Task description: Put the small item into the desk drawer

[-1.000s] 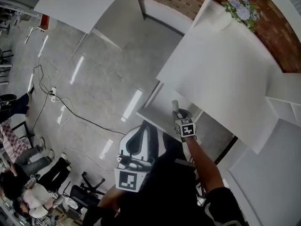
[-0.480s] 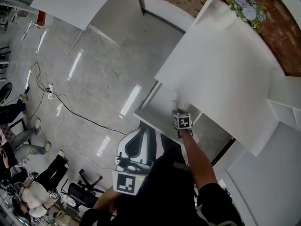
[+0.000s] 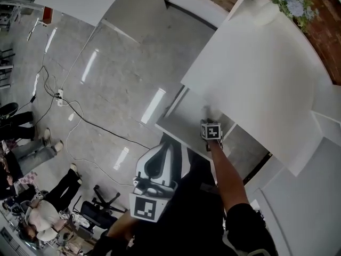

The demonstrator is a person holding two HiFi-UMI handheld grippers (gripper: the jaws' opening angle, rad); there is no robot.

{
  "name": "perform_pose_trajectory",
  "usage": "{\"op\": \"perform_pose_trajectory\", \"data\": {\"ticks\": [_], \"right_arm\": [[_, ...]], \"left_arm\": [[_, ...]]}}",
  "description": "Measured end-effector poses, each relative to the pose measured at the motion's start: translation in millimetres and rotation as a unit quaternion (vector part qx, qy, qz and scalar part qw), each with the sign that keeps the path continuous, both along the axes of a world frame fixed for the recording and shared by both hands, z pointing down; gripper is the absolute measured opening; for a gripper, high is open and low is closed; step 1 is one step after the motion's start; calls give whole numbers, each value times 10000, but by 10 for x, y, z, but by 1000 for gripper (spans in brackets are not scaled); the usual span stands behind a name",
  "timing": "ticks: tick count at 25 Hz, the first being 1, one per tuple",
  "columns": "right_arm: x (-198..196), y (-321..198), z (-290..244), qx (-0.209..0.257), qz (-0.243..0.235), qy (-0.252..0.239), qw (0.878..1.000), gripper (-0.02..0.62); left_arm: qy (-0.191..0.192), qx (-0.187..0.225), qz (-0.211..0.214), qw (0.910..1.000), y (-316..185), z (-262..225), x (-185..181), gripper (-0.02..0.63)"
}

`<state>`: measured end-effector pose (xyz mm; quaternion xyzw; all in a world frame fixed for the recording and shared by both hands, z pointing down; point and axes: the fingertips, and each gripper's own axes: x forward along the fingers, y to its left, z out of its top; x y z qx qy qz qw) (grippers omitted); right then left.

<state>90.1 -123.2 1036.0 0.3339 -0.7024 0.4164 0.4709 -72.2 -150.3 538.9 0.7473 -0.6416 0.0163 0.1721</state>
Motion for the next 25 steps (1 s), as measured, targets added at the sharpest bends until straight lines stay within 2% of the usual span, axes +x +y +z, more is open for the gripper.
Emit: {"op": "perform_pose_trajectory", "data": {"ticks": [10, 15, 25], "right_arm": [[29, -47, 81, -92, 204, 129, 9997, 152], [13, -20, 55, -162, 273, 163, 9994, 180], [-49, 69, -515, 34, 420, -50, 9991, 187]], "left_arm": [[-2, -126, 72, 9999, 51, 77, -4, 21], [37, -116, 51, 9999, 93, 67, -45, 21], [131, 174, 14, 9998, 224, -243, -151, 21]]}}
